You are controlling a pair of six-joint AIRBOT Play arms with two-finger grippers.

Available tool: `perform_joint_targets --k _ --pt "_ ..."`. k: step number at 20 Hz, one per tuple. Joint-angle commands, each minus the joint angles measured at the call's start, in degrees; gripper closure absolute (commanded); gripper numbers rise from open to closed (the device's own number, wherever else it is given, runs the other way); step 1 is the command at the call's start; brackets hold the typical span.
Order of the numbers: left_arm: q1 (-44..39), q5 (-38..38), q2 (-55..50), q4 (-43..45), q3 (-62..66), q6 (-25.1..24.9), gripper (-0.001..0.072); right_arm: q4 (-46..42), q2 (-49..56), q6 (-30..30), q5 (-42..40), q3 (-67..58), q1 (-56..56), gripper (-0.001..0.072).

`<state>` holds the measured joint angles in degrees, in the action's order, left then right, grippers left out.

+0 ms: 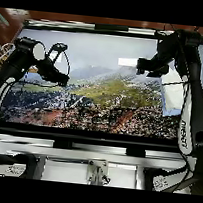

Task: Fold the shirts.

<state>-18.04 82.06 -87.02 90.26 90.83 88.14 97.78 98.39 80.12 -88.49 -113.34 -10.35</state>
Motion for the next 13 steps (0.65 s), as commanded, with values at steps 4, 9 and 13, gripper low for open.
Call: perform_joint_targets --k 4,9,13 --pt "-0.2 0.6 -0.8 0.8 0.3 2.2 0.0135 0.7 0.4 -0.3 -1.5 0.0 -0.4 0.0161" --pt "-0.2 1.7 -0.8 0.8 0.3 2.4 0.0135 0.7 0.4 -0.3 -1.5 0.0 -0.4 0.0161" --pt "-0.2 1.6 -0.8 0.8 0.3 2.4 0.0134 0.7 0.4 -0.4 -1.5 0.0 -0.4 0.0161"
